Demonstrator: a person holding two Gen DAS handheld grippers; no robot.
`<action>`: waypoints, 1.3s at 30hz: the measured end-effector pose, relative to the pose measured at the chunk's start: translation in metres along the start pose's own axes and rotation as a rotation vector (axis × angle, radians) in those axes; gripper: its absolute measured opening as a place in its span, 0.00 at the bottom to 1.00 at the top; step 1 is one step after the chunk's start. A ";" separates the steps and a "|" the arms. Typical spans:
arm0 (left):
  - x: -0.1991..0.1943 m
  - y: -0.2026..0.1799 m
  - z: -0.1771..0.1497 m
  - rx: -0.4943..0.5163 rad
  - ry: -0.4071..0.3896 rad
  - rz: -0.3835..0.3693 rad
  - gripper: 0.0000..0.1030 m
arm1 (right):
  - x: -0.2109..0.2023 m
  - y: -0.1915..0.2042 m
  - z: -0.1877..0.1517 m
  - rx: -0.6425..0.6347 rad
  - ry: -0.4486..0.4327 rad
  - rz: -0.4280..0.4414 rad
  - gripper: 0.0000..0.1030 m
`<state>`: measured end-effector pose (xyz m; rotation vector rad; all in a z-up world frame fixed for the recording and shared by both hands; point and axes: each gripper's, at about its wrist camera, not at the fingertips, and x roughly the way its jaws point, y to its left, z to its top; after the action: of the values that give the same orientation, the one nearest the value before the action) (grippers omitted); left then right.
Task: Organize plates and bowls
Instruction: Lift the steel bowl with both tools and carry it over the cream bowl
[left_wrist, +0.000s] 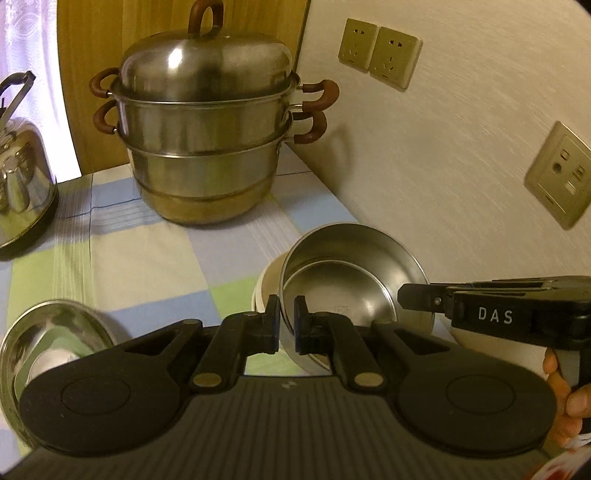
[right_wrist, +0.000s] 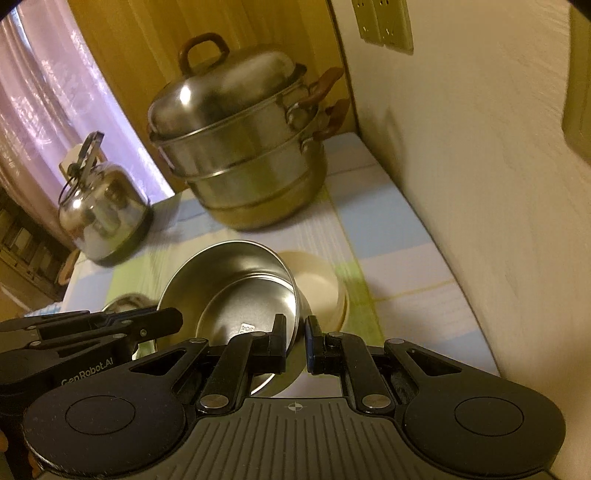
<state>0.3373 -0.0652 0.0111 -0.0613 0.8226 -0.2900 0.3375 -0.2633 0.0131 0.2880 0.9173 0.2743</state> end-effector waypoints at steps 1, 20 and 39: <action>0.003 0.000 0.003 0.002 -0.001 0.000 0.06 | 0.003 -0.001 0.004 0.004 -0.002 -0.001 0.10; 0.056 0.011 0.017 0.005 0.048 -0.008 0.06 | 0.050 -0.017 0.019 0.035 0.030 -0.038 0.10; 0.077 0.016 0.013 -0.002 0.105 -0.020 0.07 | 0.069 -0.026 0.016 0.059 0.065 -0.055 0.10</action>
<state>0.3996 -0.0718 -0.0374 -0.0563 0.9271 -0.3138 0.3934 -0.2654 -0.0374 0.3087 0.9975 0.2074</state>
